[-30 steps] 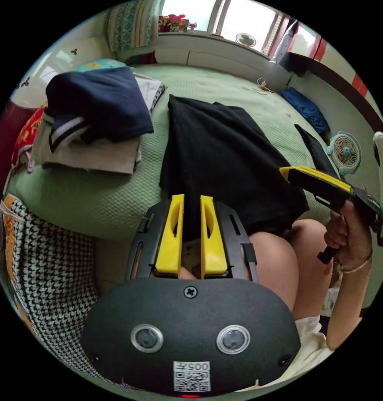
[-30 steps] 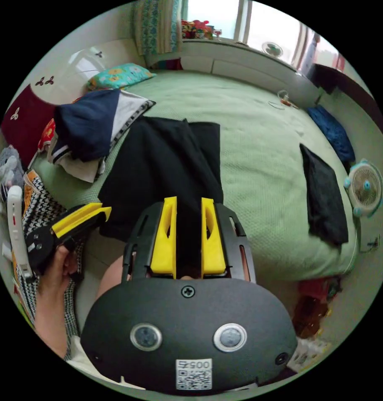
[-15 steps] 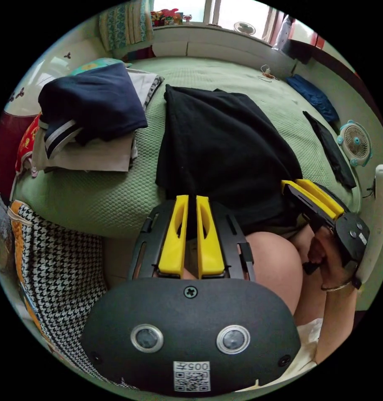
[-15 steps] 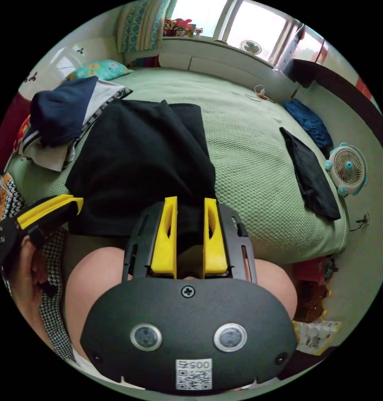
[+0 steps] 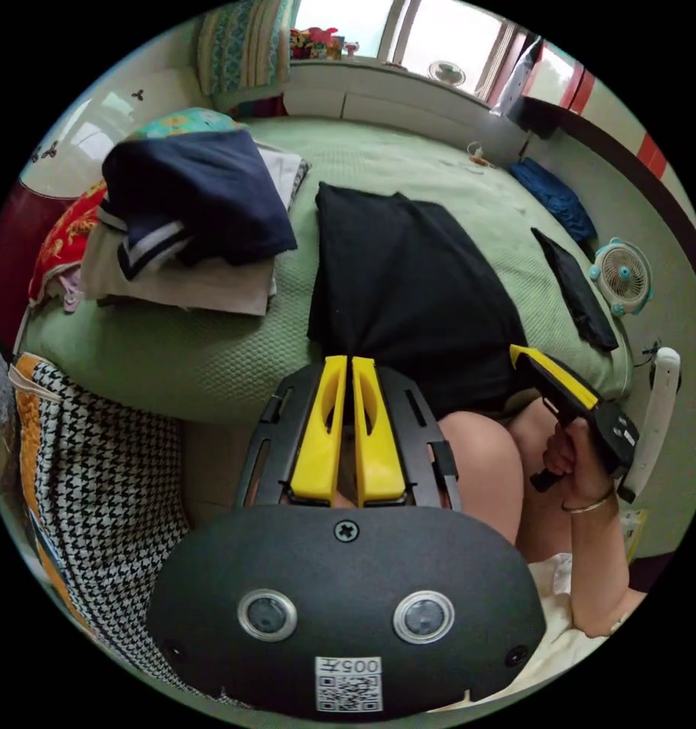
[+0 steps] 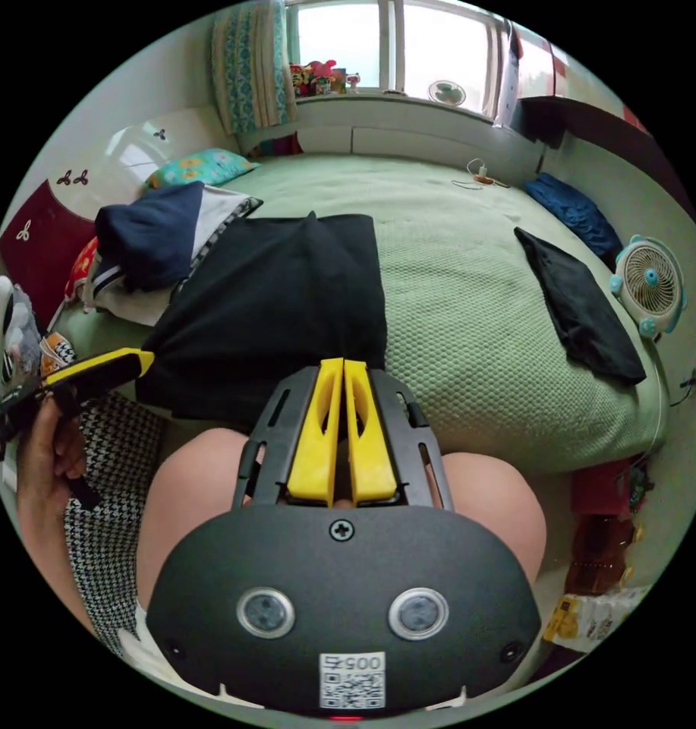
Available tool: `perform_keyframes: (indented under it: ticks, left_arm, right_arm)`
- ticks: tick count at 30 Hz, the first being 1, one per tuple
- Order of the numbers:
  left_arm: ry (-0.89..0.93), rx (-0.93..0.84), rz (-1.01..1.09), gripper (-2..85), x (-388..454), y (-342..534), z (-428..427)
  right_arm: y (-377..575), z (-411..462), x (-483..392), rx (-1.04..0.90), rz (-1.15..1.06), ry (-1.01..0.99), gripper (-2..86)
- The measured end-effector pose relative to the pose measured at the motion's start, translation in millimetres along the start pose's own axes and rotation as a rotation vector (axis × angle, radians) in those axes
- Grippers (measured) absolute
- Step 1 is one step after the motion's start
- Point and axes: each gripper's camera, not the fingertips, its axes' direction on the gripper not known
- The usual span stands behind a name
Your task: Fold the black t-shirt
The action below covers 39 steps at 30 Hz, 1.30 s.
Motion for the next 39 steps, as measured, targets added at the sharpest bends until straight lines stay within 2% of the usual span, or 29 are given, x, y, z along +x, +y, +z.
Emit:
perform_keyframes:
  ticks: [6, 10, 14, 20, 25, 31, 34, 37, 39]
  left_arm:
    - [0.031, 0.043, -0.044, 0.7, -7, 8, 1]
    - [0.023, 0.094, -0.02, 0.8, -8, 15, -13]
    - [0.05, 0.032, -0.042, 1.2, -15, 14, 17]
    - [0.037, 0.041, -0.072, 4.1, -21, 28, 0]
    - [-0.003, 0.123, -0.144, 4.7, -38, 39, -33]
    - [0.04, 0.277, -0.056, 3.5, -16, -43, -45]
    - [0.017, 0.299, -0.027, 1.0, 4, -96, -28]
    - [-0.033, 0.257, -0.021, 0.2, 13, -144, 0]
    - [-0.091, 0.208, -0.023, 0.0, 14, -165, 20]
  right_arm:
    - [5, -5, 5, -0.037, -0.062, -0.089, -1.5]
    - [12, -13, 4, -0.005, -0.08, -0.068, -1.4]
    - [13, 15, -4, -0.067, -0.1, 0.006, -1.3]
    - [3, 10, 2, -0.177, -0.117, -0.036, -1.1]
    - [-12, -27, 16, -0.048, -0.149, -0.072, -0.5]
    - [-108, -18, 44, 0.151, -0.126, -0.106, 6.2]
    - [-166, 26, 46, 0.112, -0.132, -0.102, 7.2]
    - [-216, 75, 39, 0.05, -0.163, -0.07, 8.0]
    - [-246, 109, 37, -0.026, -0.157, -0.126, 8.2]
